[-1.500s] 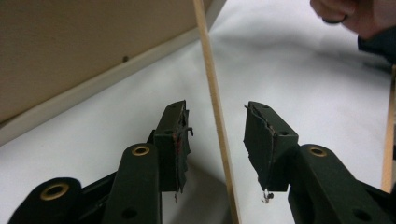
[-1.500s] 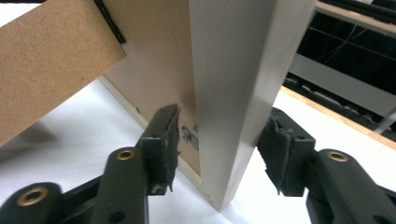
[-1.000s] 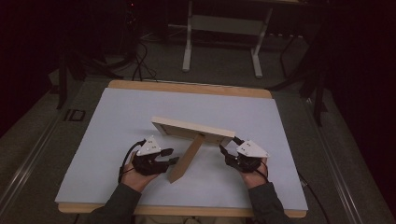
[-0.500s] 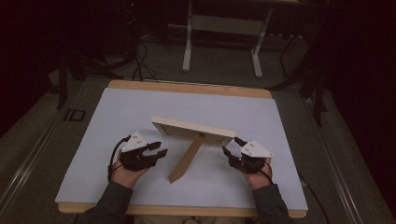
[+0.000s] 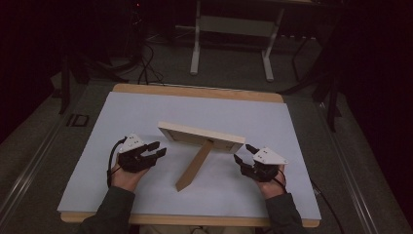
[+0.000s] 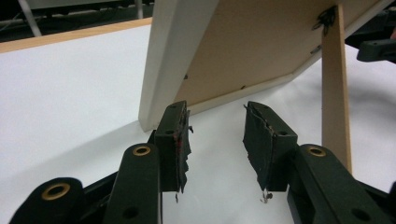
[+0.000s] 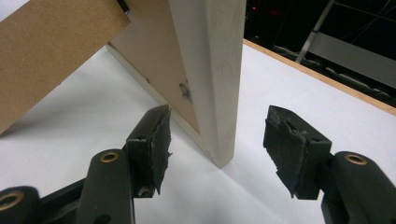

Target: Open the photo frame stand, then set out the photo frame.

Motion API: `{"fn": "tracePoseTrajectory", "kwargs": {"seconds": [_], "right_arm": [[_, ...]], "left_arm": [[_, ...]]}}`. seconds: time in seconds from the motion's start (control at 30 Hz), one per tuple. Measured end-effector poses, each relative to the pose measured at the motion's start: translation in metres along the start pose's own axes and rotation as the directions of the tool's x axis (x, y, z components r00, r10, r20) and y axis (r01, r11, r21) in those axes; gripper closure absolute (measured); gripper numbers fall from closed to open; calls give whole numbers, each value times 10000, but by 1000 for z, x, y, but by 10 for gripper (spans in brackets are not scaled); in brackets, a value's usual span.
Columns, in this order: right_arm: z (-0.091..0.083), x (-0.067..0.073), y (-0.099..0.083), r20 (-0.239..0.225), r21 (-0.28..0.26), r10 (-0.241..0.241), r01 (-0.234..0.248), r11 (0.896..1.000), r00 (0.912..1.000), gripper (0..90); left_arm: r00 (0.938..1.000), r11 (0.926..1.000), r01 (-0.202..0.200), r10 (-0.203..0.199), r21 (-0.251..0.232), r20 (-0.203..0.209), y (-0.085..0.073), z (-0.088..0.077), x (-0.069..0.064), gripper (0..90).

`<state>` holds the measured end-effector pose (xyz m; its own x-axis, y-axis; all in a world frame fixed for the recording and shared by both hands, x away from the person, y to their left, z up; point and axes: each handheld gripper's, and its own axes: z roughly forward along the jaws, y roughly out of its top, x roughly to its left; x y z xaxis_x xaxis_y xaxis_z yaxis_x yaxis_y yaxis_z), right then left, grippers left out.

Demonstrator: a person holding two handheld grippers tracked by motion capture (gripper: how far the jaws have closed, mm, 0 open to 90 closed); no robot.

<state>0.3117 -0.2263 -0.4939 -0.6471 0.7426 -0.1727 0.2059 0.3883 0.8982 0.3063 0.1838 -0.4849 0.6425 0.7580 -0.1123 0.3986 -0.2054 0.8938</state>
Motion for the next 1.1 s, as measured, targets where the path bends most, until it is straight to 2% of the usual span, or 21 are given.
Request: {"fn": "tracePoseTrajectory", "kwargs": {"seconds": [0.2, 0.33, 0.5, 0.57, 0.87, 0.93, 1.1], "right_arm": [[0, 2, 0, -98, 77, -127, 128, 9999, 9999, 398], [-2, -2, 0, -104, 85, -64, 65, 9999, 9999, 401], [-3, -5, 1, -368, -43, 175, -177, 9998, 9992, 425], [0, -5, 2, -590, -139, 259, -268, 9995, 9979, 466], [10, -8, 5, -883, -146, 343, -357, 9993, 9955, 450], [12, -9, 6, -990, -176, 394, -414, 9990, 9943, 460], [12, -7, 5, -1065, -213, 313, -338, 9992, 9938, 491]], "left_arm": [[10000, 9999, 88, -88, 61, 11, 0, 5, 3, 643], [9998, 9998, 211, -211, -42, -48, 4, 9, 8, 678], [9993, 9994, 323, -325, -90, -166, 7, 13, 11, 741], [9981, 9986, 521, -523, -79, -311, 8, 21, 16, 794], [9991, 9994, 355, -356, -61, -240, 13, 34, 12, 874], [9996, 9998, 201, -202, -51, -194, 15, 38, 7, 878], [9996, 9997, 229, -229, 24, -173, 15, 43, 7, 881]]}}
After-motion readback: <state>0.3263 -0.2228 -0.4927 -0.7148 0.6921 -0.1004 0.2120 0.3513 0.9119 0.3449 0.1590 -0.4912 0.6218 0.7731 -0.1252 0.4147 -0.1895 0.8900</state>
